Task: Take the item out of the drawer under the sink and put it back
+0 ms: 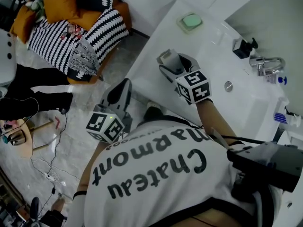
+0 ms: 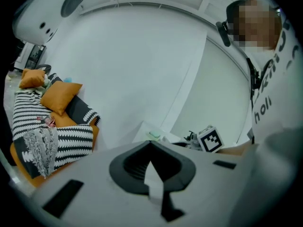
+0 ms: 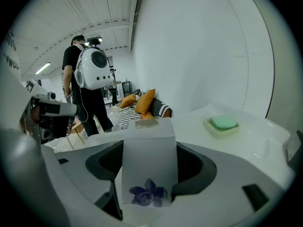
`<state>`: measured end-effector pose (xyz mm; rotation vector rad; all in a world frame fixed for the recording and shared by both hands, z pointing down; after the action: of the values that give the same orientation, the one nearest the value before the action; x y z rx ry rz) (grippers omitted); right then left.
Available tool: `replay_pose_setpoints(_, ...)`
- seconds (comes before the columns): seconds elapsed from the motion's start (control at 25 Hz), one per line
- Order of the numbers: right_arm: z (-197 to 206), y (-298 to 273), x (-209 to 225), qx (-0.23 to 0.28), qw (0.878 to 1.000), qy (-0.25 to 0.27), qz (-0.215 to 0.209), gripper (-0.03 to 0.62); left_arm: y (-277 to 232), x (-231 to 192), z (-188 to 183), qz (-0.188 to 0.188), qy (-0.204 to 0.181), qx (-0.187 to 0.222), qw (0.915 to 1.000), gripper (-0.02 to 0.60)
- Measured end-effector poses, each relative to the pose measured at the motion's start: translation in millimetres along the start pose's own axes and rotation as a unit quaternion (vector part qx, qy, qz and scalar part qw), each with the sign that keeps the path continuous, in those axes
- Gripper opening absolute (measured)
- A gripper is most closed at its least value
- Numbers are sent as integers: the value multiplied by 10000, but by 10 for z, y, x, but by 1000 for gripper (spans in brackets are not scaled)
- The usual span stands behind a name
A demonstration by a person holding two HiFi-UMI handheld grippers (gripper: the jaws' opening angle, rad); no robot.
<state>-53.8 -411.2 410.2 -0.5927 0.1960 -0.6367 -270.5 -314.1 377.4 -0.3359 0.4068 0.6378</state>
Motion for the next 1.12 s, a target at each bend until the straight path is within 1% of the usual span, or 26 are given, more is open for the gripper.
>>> replay_pose_setpoints(0.44,-34,-98,-10,-52,9999,79,-100,330,-1,-13,-63,-53,-55,33,10000,8)
replay_pose_setpoints(1.12,-42,-215,-14,-254,9995,203,-47,331,64,-52,-29,-207,-60,11,9998,8)
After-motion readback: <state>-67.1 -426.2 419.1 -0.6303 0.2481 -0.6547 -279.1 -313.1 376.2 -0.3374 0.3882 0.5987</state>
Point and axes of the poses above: the fingertips, and each gripper's own axes: y backward along the fingers, x to its right, z out of its underside, the point moved 7 cm from there along y, backward along the fingers, and after that the axes turned 6 degrees about z, right-handed, at the moved point
